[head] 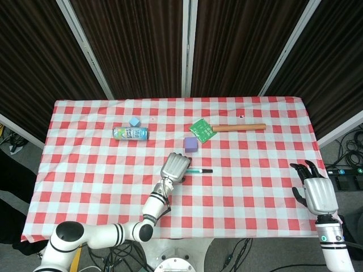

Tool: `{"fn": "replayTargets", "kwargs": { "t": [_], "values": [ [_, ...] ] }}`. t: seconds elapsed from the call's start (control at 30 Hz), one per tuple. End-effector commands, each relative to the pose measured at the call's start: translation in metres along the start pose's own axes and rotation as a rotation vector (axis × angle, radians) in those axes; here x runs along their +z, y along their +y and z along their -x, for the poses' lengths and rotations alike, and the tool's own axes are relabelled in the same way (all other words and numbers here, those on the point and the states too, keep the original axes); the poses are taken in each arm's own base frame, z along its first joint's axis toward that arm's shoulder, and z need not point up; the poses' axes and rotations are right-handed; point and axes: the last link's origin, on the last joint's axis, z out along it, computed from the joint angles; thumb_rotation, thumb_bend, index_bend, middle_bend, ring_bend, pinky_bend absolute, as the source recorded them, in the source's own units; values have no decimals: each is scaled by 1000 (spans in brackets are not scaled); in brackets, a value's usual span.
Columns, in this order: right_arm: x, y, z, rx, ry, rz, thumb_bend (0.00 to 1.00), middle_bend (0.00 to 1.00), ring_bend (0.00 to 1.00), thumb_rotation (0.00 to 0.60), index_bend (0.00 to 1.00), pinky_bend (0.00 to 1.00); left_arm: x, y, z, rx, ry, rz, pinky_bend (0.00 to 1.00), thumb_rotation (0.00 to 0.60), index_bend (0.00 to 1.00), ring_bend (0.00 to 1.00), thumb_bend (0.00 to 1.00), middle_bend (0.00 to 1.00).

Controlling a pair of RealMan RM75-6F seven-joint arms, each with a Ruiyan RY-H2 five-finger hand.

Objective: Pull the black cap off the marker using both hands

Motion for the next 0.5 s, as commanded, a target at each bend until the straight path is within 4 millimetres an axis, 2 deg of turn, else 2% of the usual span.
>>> {"fn": "replayTargets", "kwargs": {
  "t": [0.03,0.33,0.5],
  "values": [
    [0,1,0,0,-3,3,218,268,125,600,218,546,3,2,0,31,6,0,532,600,506,481,156,518],
    [1,5,2,1,-10,9,207,269,125,600,218,546,11,-1,7,49,-28,-26,532,600,510,481,160,519],
    [2,5,3,4,-8,5,178,270,125,600,218,546,15,-4,10,44,-40,-38,532,600,514,481,213,520]
  ]
}}
